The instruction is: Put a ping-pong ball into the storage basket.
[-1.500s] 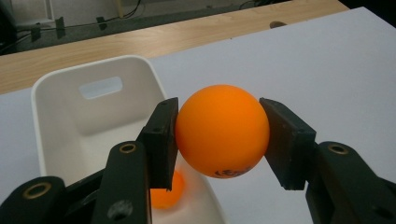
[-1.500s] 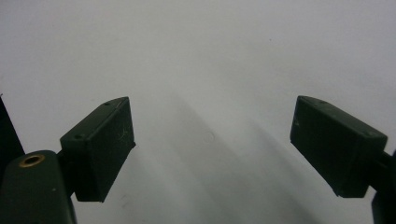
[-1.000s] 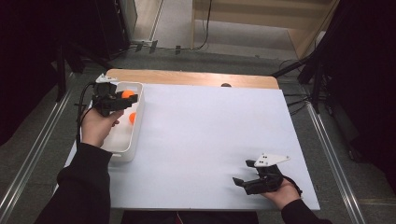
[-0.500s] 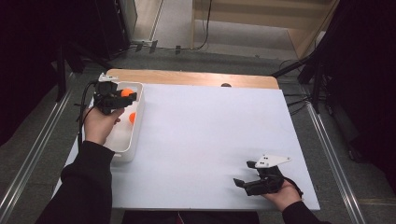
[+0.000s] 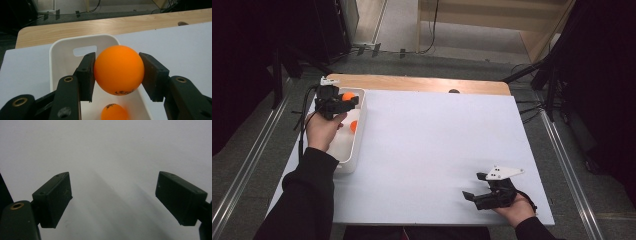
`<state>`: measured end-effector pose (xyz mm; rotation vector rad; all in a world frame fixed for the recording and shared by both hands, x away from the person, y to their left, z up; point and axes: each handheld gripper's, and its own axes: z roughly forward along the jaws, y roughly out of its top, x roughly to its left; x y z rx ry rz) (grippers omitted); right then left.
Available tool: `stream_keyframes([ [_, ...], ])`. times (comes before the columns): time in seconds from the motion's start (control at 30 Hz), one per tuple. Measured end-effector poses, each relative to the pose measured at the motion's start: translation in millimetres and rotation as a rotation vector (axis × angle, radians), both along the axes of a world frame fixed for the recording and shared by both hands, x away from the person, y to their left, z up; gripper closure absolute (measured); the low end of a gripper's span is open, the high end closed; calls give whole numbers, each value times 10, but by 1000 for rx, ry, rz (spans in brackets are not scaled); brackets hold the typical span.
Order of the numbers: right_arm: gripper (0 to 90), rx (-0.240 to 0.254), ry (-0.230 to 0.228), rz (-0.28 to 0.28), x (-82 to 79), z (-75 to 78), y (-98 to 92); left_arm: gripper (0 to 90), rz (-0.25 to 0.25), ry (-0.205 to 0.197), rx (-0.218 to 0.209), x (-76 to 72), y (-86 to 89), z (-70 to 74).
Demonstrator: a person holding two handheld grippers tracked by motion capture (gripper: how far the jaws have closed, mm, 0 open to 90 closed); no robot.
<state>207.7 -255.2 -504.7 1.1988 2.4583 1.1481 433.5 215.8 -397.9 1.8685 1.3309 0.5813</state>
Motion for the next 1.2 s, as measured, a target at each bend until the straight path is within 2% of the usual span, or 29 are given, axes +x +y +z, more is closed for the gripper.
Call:
stream_keyframes([
  [0.3,122,-1,5,-3,-4,1,-6,498,16,-19,7,90,-8,-65],
  [0.47,122,-1,5,-6,-2,0,-6,498,28,-7,0,135,9,-111],
  [0.97,122,-1,6,-4,-3,-1,-8,497,42,-2,24,169,10,-161],
  [1.17,122,-2,6,-3,-2,-1,-8,497,43,-4,14,167,17,-152],
  [1.2,122,-2,6,-3,-3,-2,-7,475,44,-5,13,165,16,-147],
])
